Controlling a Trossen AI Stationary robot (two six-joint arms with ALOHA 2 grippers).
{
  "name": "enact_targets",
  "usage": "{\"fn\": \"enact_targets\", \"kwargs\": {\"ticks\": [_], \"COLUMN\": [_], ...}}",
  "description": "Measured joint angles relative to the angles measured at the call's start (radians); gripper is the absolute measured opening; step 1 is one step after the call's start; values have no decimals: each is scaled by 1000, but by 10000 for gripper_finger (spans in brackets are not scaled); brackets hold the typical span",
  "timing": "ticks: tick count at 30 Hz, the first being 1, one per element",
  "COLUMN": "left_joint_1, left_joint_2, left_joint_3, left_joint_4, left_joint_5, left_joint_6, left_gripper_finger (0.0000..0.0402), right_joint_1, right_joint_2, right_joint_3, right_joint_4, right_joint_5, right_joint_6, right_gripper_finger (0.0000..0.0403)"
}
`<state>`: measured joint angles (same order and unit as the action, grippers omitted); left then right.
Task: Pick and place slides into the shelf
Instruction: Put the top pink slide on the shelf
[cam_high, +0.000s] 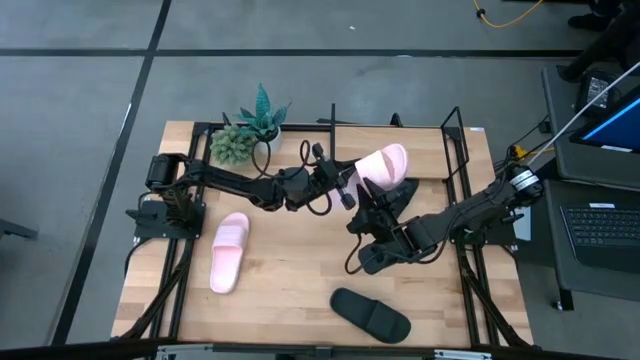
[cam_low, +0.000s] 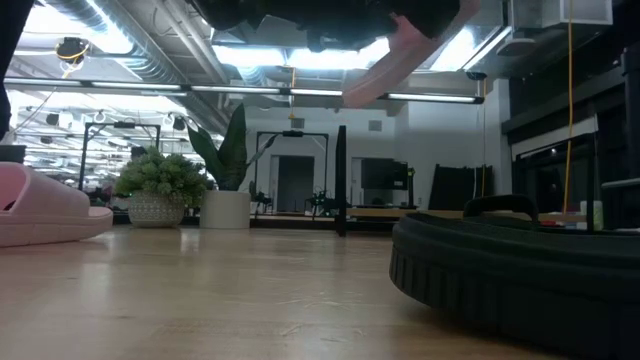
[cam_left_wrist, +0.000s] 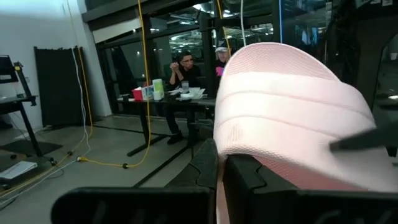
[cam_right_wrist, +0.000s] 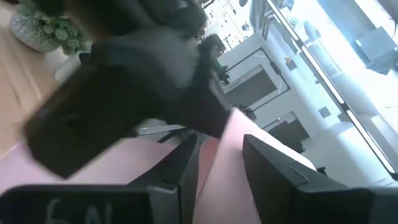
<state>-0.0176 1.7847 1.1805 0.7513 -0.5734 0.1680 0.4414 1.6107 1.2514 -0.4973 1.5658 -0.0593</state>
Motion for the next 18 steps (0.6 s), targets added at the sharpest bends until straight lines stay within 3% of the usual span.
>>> {"fn": "enact_targets", "kwargs": {"ticks": [18], "left_joint_1": [-50], "left_joint_2": [-14], "left_joint_3": [0], "left_joint_4": [-18], "left_joint_5": [-51], "left_joint_6": [88], "left_gripper_finger": [1], "right_joint_1": [0], "right_joint_2": [-44], "right_joint_3": [0], "right_joint_4": [-77], "right_joint_5": [-5], "right_joint_6": [-28], "right_gripper_finger": [127]}}
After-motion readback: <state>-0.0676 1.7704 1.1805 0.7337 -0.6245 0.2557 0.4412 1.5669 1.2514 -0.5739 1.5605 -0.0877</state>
